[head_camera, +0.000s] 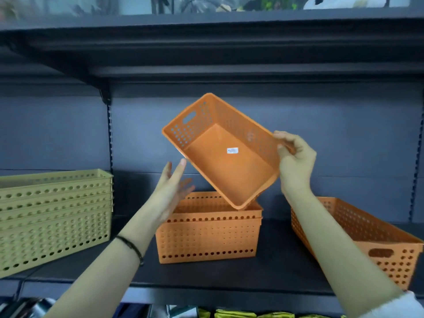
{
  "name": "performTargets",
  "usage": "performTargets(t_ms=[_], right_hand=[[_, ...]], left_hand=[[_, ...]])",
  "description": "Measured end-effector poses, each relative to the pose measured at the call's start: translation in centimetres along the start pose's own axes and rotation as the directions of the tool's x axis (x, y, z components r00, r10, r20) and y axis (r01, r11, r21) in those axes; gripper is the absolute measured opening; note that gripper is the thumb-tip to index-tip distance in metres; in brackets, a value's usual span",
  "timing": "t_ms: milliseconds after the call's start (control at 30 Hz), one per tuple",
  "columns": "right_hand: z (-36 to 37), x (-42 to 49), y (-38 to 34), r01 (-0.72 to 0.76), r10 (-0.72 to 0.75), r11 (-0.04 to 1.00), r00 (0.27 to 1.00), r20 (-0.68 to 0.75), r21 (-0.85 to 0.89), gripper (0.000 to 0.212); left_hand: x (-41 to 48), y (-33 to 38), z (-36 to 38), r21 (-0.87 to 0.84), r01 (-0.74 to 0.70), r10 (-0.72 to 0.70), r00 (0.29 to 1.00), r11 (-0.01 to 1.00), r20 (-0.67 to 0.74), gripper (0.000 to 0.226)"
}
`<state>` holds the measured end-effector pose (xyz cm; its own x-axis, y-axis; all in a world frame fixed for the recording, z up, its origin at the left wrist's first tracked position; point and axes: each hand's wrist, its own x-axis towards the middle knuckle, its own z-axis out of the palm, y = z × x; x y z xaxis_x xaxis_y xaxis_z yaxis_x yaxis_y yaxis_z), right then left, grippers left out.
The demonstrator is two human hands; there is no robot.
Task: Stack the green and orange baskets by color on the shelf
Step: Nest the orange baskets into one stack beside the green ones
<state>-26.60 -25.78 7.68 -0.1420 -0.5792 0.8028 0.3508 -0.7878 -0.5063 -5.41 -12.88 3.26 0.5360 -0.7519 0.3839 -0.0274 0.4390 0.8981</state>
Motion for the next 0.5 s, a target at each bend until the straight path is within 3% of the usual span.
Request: performTargets(t_ms=[167,233,400,500], right_hand=[[0.9,0.1,3.2,-0.301,0.290,0.947,0.951,0.106,0.111,0.042],[0.9,-0.3,3.9,-0.364,0.352,0.922,0.930,0.105,0.134,0.039],[1.4,-0.5,4.0,-0.390,0.372,0.909,0.918,0.136,0.147,0.035],[1.9,-0.9,3.9,-0.396,0.376,0.904,0.916,0.143,0.159,0.033]], left_hand=[[1.8,0.2,-1.9,0.075,-0.132,0.137,0.989,0.988,-0.062,0.114],[1.9,-0.4,-3.5,0.072,-0.180,0.181,0.983,0.981,-0.016,0.105],[2.6,-0.1,-5.3,0.299,-0.210,0.261,0.955,0.931,-0.141,0.100],[3.0,0.0,-6.1,0.370,-0.161,0.228,0.963,0.915,-0.143,0.090]])
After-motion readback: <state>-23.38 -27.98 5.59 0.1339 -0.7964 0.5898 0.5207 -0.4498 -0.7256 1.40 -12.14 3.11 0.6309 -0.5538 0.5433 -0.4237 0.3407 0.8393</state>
